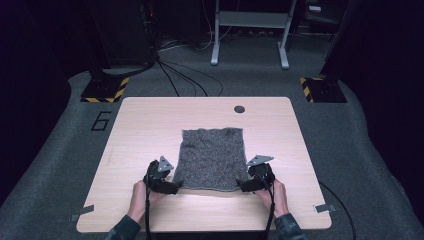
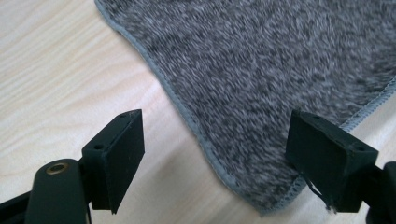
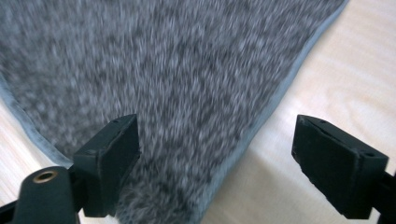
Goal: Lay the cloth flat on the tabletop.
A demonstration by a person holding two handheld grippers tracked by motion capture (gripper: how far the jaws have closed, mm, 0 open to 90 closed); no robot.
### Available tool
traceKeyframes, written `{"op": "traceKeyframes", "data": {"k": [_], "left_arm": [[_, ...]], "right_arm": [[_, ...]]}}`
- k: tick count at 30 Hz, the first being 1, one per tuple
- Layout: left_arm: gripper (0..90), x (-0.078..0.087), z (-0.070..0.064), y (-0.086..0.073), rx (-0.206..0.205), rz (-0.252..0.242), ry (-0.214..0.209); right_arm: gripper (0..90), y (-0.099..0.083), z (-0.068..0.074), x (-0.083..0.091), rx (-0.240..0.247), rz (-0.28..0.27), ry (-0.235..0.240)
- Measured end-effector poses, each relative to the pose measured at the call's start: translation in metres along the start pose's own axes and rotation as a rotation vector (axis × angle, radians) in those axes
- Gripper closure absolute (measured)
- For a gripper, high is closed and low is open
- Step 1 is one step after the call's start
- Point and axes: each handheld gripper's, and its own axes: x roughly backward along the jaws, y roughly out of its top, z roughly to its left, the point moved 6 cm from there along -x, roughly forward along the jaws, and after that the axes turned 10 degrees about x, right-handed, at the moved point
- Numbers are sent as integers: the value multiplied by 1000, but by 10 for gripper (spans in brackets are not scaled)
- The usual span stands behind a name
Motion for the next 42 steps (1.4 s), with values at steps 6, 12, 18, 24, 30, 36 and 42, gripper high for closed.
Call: {"op": "traceKeyframes", "data": {"k": [6, 12, 18, 24, 30, 36, 42], "left_arm": [[201, -1, -5, -8, -35, 4, 33], [203, 2, -9, -17, -50, 6, 52], [204, 9, -14, -29, -33, -10, 28], [184, 21, -2, -5, -6, -70, 8], [216, 3, 36, 56, 38, -92, 32], [222, -42, 63, 88, 103, -52, 96], [218, -68, 78, 99, 159, -21, 129]], "right_arm": [[134, -14, 3, 1, 7, 21, -8], [132, -26, 3, 5, 7, 38, -26], [133, -36, 8, 14, 1, 27, -19], [139, -26, 0, 18, -26, -2, 13], [207, 25, -39, 10, -57, -88, 12], [257, 61, -70, -31, -86, -58, -35], [258, 73, -92, -68, -111, 21, -90]]}}
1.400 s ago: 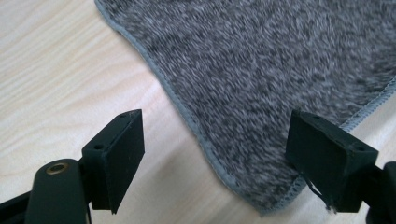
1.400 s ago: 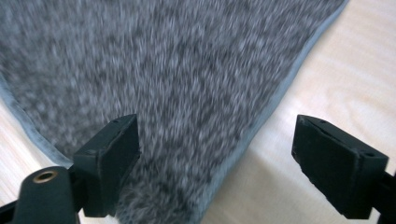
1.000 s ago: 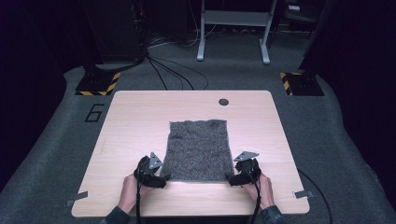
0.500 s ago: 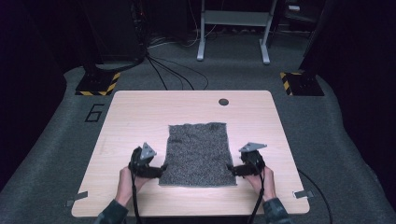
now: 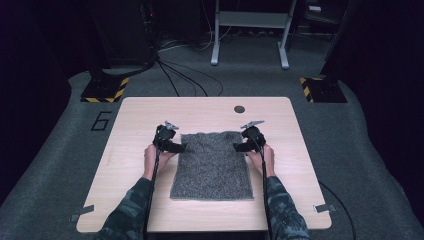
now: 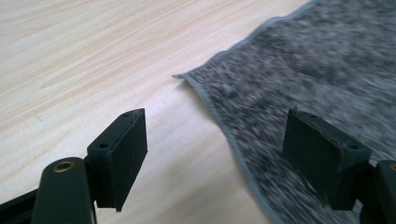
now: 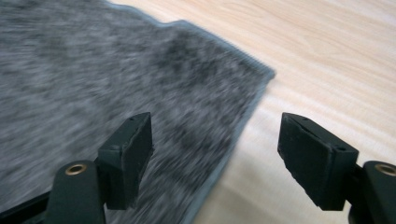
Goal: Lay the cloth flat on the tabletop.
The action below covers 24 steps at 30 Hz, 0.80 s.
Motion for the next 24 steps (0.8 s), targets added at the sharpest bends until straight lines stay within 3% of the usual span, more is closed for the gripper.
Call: {"op": "traceKeyframes", "data": {"k": [1, 6, 8, 12, 18, 24], "left_arm": [[219, -5, 1, 0, 14, -1, 8], [222, -18, 5, -6, 4, 41, 49], [219, -18, 7, -5, -1, 34, 59], [221, -18, 6, -4, -26, 35, 76], [221, -17, 8, -5, -33, 25, 91], [219, -15, 14, -8, -14, 27, 74]], "right_arm": [[254, 2, -3, -6, -4, 5, -10], [252, -1, -11, -21, -10, 37, -81], [252, -3, -13, -21, -33, 34, -77], [252, -4, -18, -20, -17, 36, -106], [232, -9, -25, -19, -48, 26, -94], [191, -15, -34, -19, -104, 5, -71]]}}
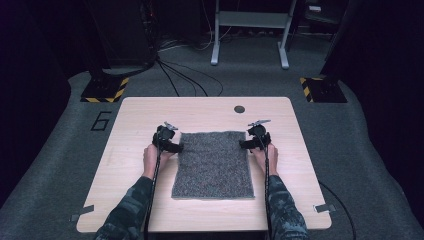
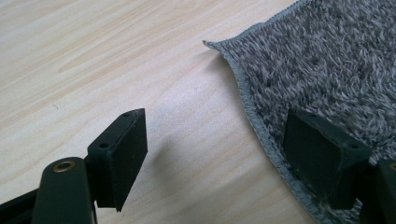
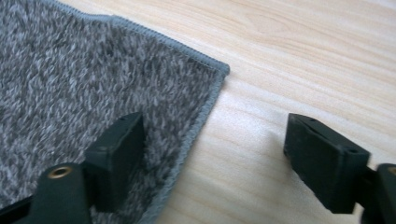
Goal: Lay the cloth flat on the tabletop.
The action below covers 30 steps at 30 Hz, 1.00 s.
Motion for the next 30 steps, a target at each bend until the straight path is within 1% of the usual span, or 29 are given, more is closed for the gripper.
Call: {"op": "traceKeyframes", "data": {"k": [3, 4, 5, 6, 7, 8, 9, 11, 12, 13, 14, 16, 17, 18, 20, 21, 22, 23, 25, 26, 27, 28, 29, 30], "left_arm": [[220, 0, -1, 0, 2, 1, 6], [221, 1, -1, -1, 7, 5, 2], [221, 1, -1, -2, 9, 8, 0], [220, 2, -2, -2, 11, 7, -2], [220, 2, -2, -3, 12, 0, 0], [220, 2, -2, -3, 12, 0, 0], [220, 3, -4, -5, 5, -3, -1], [220, 5, -6, -6, 7, -2, -8], [219, 4, -6, -7, 16, -8, -8], [219, 4, -6, -7, 16, -9, -9], [218, 4, -5, -7, 23, -11, -12], [200, 4, -4, -6, 19, -7, -7], [199, 3, -4, -5, 15, -11, -6], [197, 2, -3, -4, 15, -4, -4], [181, 1, -1, -3, 27, 0, -11], [168, 4, 0, -1, 39, -15, -15], [142, 4, 0, -1, 39, -15, -15], [141, 8, 0, 1, 55, -34, -36], [126, 13, 1, 4, 65, -58, -44], [122, 15, 2, 6, 73, -58, -64], [118, 16, 3, 7, 72, -65, -70], [118, 16, 3, 7, 72, -65, -70], [119, 19, 3, 9, 69, -86, -81], [116, 19, 4, 9, 67, -86, -83]], "right_arm": [[194, -1, -2, 0, 6, -5, -1], [194, -1, -2, 1, -1, 0, -4], [194, -1, -2, 1, 7, -2, -6], [193, -3, -1, 2, 1, 10, -4], [192, -4, 0, 4, -19, 20, 2], [192, -4, 0, 4, -19, 20, 2], [190, -4, -1, 4, -5, 14, 2], [190, -4, 0, 5, 27, 19, 3], [181, -3, 0, 5, 37, 22, 0], [173, -3, -1, 4, 44, 23, -3], [165, -2, -1, 3, 42, 18, 0], [155, -2, -2, 2, 32, 11, 15], [152, -2, -4, 0, 42, 2, 19], [150, -2, -4, 0, 44, 2, 25], [154, -2, -4, 0, 41, -5, 32], [154, -2, -4, 0, 39, -3, 37], [132, -2, -3, 4, 9, -23, 75], [132, -2, -3, 6, 5, -30, 92], [114, -2, 0, 12, -7, -27, 104], [102, -1, 2, 17, 3, -30, 125], [89, 1, 6, 24, -5, -24, 131], [89, 1, 6, 24, -5, -24, 131], [77, 3, 14, 37, 25, -48, 131], [69, 3, 19, 42, 28, -48, 131]]}}
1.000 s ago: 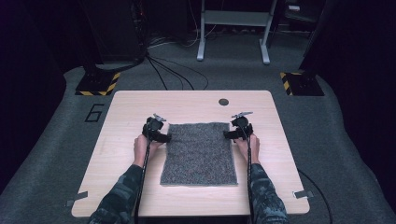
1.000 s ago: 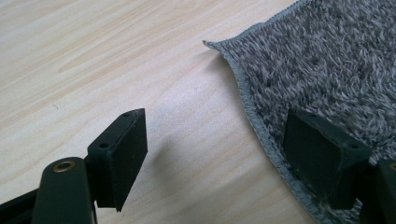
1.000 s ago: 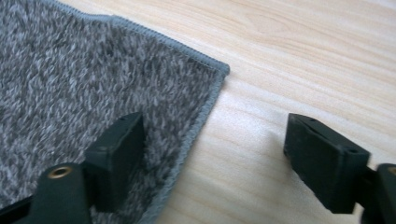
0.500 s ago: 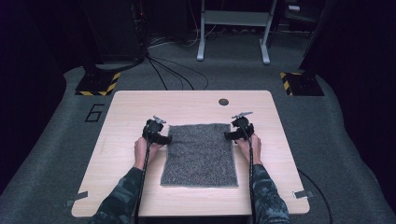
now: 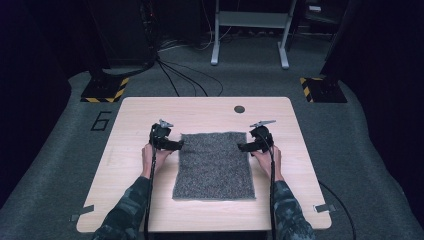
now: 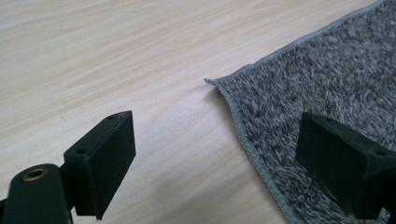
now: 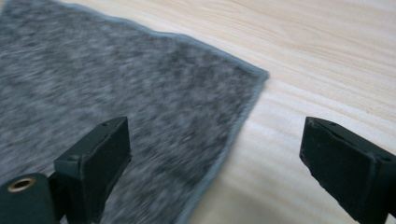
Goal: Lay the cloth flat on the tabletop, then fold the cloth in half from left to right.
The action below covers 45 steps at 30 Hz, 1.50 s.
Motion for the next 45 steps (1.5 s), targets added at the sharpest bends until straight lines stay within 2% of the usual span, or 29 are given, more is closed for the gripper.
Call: {"op": "traceKeyframes", "data": {"k": [6, 12, 14, 15, 19, 20, 22, 23, 24, 26, 27, 28, 29, 30, 33, 37, 40, 45], "left_arm": [[95, -4, 2, -2, 17, 14, -19], [73, -9, 1, 1, 53, 29, -58], [70, -10, 2, 1, 47, 34, -65], [70, -11, 1, 3, 66, 31, -69], [71, -14, 1, 5, 63, 27, -79], [70, -15, 1, 5, 56, 39, -81], [70, -18, 1, 5, 65, 41, -89], [71, -19, 2, 5, 64, 49, -95], [71, -21, 1, 6, 81, 42, -99], [73, -23, 3, 7, 79, 54, -103], [74, -24, 2, 8, 89, 45, -104], [76, -24, 3, 9, 81, 56, -113], [79, -25, 2, 10, 100, 46, -112], [86, -25, 3, 11, 73, 56, -110], [104, -29, 1, 12, 71, 46, -110], [124, -35, 0, 10, 52, 59, -112], [146, -37, 0, 9, 47, 76, -116], [198, -40, 0, 14, 42, 66, -123]], "right_arm": [[51, -3, 34, 29, 58, -50, 26], [46, -11, 83, 42, 138, -46, 83], [50, -11, 100, 43, 171, -46, 101], [52, -11, 111, 44, 190, -45, 110], [54, -10, 140, 41, 220, -59, 156], [54, -11, 148, 39, 235, -55, 168], [54, -12, 166, 32, 269, -38, 197], [54, -12, 172, 31, 271, -37, 204], [54, -13, 178, 29, 279, -35, 219], [55, -14, 194, 26, 294, -25, 235], [57, -14, 199, 25, 296, -18, 245], [59, -14, 204, 23, 306, -24, 251], [60, -14, 210, 22, 315, -19, 258], [62, -14, 215, 20, 319, -21, 271], [64, -14, 227, 17, 328, -19, 286], [83, -12, 246, 13, 356, -27, 307], [126, -10, 259, 9, 378, -30, 330], [223, -7, 279, 1, 409, -30, 329]]}}
